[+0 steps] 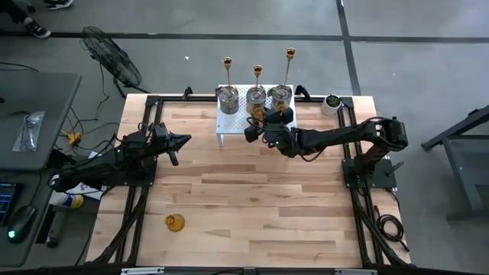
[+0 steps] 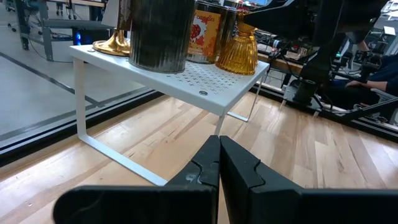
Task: Pick & Place candle stick holders
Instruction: Put the top brown glass candle holder on the shelf, then put the brown glass candle holder on the shelf
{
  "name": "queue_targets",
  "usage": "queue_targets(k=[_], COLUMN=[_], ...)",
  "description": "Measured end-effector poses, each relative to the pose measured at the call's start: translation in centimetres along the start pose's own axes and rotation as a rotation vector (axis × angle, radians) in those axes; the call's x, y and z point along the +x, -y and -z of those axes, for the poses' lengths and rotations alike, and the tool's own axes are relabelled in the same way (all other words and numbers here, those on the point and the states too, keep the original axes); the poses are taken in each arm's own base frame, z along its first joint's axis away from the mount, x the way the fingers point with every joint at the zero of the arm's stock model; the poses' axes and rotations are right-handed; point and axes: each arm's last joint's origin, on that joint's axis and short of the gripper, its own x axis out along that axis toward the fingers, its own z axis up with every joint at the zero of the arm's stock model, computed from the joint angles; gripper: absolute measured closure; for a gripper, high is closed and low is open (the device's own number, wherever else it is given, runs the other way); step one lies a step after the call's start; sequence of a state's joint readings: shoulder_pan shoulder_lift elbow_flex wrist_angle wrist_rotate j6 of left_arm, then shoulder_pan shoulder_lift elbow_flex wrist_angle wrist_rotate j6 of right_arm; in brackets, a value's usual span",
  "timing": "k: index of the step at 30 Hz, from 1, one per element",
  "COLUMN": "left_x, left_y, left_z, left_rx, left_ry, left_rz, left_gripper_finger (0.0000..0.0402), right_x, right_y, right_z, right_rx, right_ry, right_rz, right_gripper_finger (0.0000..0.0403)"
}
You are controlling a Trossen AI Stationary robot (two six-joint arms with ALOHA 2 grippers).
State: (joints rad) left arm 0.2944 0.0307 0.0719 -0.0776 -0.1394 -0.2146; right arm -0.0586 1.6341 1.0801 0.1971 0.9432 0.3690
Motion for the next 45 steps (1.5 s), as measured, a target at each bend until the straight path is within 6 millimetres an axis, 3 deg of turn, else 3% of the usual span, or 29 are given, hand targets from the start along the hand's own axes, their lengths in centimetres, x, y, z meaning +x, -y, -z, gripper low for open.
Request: queue_targets(k=[26,37,41,45], left_x=[0.0,0.0,0.0,0.0], left_y=[0.0,0.0,0.0,0.0], left_z=[0.0,0.0,0.0,0.0], left_rx=[0.0,0.0,0.0,0.0], left_ry=[0.0,0.0,0.0,0.0], left_rz=[0.0,0.0,0.0,0.0], left_gripper_finger=[0.0402,0.0402,0.0402,0.0402], right_x=[-0.6,-5.5,-7.3,-8.7], right_y=[-0.5,0.2,1.3,3.3], right_z=[-2.0,-5.6,-4.8,-2.5], right_rx=[-0.033,-0.118,-0.136,-0.12], right_ry=[0.125,0.187,0.173,0.12], right_rz=[-0.043,-0.09,-0.243,-0.424], right_gripper_finger=[0.0152,0.0152,0.0152,0.0152])
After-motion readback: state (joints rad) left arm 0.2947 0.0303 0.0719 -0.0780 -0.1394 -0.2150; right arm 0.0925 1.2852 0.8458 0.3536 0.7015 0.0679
